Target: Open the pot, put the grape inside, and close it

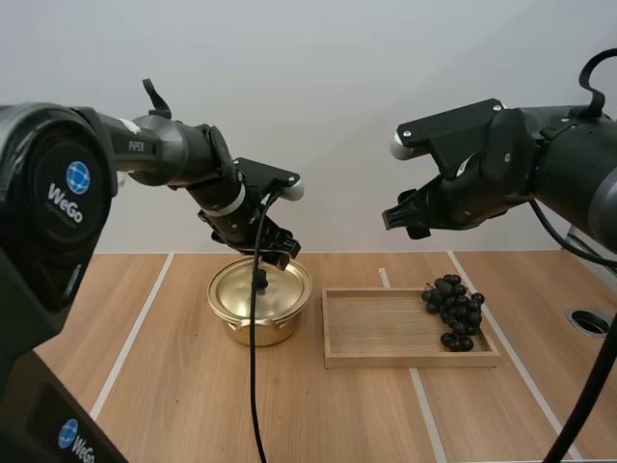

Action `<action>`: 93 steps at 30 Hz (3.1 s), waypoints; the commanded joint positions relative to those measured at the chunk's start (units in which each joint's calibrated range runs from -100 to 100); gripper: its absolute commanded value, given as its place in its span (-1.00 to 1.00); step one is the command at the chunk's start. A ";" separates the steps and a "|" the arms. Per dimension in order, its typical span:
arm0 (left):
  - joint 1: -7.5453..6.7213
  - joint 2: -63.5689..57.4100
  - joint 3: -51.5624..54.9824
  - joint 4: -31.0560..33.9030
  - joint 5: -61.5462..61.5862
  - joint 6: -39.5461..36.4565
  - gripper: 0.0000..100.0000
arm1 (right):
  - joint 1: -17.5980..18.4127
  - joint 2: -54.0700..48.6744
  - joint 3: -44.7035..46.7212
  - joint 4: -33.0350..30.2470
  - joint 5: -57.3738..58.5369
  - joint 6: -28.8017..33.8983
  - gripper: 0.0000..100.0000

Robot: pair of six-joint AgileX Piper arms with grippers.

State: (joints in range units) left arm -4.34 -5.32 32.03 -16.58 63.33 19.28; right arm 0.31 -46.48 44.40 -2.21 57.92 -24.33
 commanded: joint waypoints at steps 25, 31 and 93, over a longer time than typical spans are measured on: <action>-0.24 5.50 -0.79 4.98 1.18 -3.92 1.00 | -0.23 -0.26 -0.42 -0.53 -1.12 0.50 1.00; -0.24 5.50 -0.79 4.98 -0.06 -3.92 1.00 | -0.23 -0.26 -0.42 -0.53 -1.12 0.50 1.00; -0.17 -31.29 -25.32 7.87 24.71 -7.43 -1.00 | -4.51 27.54 -6.65 -10.61 9.43 5.32 1.00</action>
State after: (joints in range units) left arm -4.34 -36.08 7.22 -8.82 88.96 12.63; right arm -3.99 -19.22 38.09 -12.69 68.35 -19.42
